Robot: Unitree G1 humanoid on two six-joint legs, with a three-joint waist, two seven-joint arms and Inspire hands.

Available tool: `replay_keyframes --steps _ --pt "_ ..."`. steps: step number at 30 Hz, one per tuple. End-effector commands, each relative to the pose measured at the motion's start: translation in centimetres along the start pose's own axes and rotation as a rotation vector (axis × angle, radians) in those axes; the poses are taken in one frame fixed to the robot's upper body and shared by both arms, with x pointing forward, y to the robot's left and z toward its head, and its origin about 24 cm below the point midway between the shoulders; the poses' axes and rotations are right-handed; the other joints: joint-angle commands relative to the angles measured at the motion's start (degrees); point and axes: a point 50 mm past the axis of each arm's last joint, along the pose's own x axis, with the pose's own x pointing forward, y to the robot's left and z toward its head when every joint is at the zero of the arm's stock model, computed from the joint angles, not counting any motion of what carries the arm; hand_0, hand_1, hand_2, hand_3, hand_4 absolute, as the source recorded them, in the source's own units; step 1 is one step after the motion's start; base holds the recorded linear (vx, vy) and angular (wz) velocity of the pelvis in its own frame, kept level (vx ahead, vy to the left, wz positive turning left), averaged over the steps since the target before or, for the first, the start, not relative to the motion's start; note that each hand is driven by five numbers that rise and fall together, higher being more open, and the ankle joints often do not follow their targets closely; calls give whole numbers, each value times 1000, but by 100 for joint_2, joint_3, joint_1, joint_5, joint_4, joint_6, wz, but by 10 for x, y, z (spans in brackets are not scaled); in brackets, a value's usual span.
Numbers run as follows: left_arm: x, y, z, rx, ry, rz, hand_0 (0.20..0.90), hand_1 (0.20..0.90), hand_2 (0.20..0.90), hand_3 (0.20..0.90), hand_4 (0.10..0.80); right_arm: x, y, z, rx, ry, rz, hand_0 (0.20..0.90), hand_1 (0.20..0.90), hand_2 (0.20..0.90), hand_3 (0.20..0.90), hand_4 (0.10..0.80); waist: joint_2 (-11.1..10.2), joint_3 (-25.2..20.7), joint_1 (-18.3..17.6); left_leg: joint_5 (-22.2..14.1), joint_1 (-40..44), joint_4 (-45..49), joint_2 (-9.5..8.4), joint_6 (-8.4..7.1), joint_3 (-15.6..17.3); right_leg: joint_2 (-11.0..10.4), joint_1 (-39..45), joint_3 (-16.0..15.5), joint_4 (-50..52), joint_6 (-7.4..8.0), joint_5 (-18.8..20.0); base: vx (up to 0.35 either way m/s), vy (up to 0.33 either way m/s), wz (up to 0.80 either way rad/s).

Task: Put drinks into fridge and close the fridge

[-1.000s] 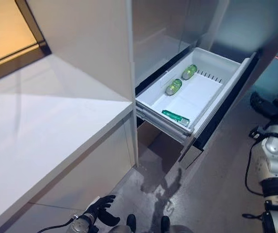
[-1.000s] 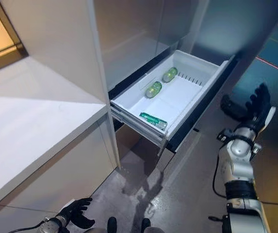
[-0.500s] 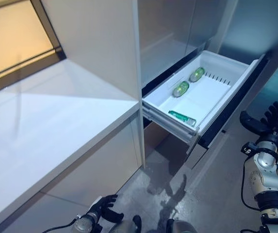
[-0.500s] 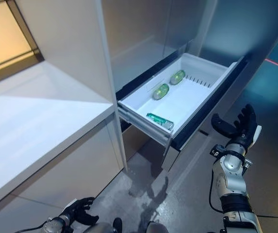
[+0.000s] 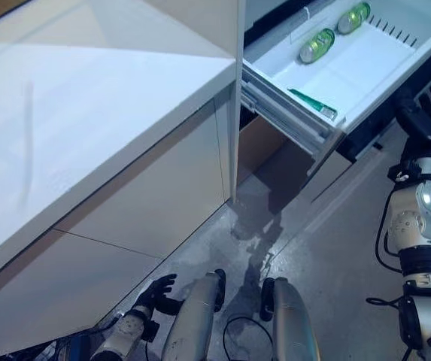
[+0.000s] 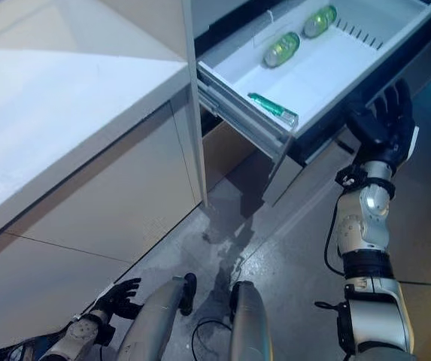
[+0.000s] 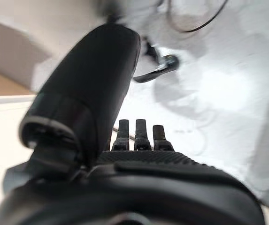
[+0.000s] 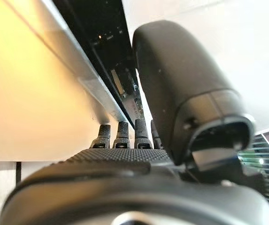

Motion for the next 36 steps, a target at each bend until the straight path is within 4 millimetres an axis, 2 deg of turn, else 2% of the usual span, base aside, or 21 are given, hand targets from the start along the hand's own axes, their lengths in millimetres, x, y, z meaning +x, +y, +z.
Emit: replay_keyframes --steps 1,7,8,9,10,13,17,21,22,27,32,36 --pt "-6 3 0 -31 -46 19 900 900 900 900 800 8 78 25 -15 -89 390 900 900 900 900 800 -43 -274 524 -603 248 -71 -171 384 -31 152 88 -452 72 -482 -115 -8 29 4" --pt "-5 3 5 -45 -73 7 900 900 900 900 800 14 107 22 32 -35 466 900 900 900 900 800 -25 -295 727 -421 343 -337 -179 316 -152 141 184 -471 -21 -433 -62 -10 15 7" --pt "-5 4 7 -45 -81 4 900 900 900 900 800 15 113 20 32 -8 497 900 900 900 900 800 -17 -291 779 -176 325 -488 -157 311 -153 122 180 -545 -153 -472 148 9 -12 12" --pt "-5 4 7 -46 -80 4 900 900 900 900 800 15 114 20 30 -6 501 900 900 900 900 800 -27 -298 780 -354 383 -428 -179 293 -199 140 229 -480 -83 -417 -16 -75 -10 12" --pt "-4 5 9 -42 -83 1 900 900 900 900 800 16 117 18 21 8 517 900 900 900 900 800 -21 -299 812 -141 355 -551 -156 294 -184 122 213 -550 -189 -456 167 12 -18 14" --pt "-5 12 12 -43 -94 8 900 900 900 900 800 20 126 17 -99 26 582 900 900 900 900 800 -38 -331 952 74 485 -936 -112 216 -324 182 358 -565 -466 -391 300 -22 -64 19" --pt "-9 24 5 -43 -71 37 900 900 900 900 800 29 125 28 -179 -33 511 900 900 900 900 800 -99 -392 1074 298 658 -1421 -20 124 -472 289 609 -614 -970 -303 479 2 -107 18" --pt "-13 31 -7 -39 -26 75 900 900 900 900 800 37 117 35 -292 -83 352 900 900 900 900 800 -150 -475 1136 475 888 -1855 65 42 -562 382 894 -674 -1485 -235 639 2 -81 19" --pt "-16 34 -16 -36 -8 96 900 900 900 900 800 42 112 38 -316 -90 300 900 900 900 900 800 -193 -532 1150 532 1046 -2080 112 10 -557 409 1091 -709 -1833 -197 723 -1 -78 9" --pt "-23 38 -37 -30 59 118 900 900 900 900 800 45 90 37 -353 -68 200 900 900 900 900 800 -362 -790 1100 560 1507 -2510 123 -36 -525 537 1665 -712 -2684 -125 925 23 -68 8" --pt "-26 34 -44 -14 78 105 900 900 900 900 800 39 70 31 -399 -64 157 900 900 900 900 800 -489 -1154 883 608 1966 -2963 159 -75 -354 633 2126 -603 -3350 -50 1097 50 -29 -12" --pt "-24 28 -40 -4 66 75 900 900 900 900 800 23 51 29 -382 -63 182 900 900 900 900 800 -500 -1520 596 635 2382 -3396 197 -88 -231 694 2453 -455 -3697 9 1111 41 -17 -26"
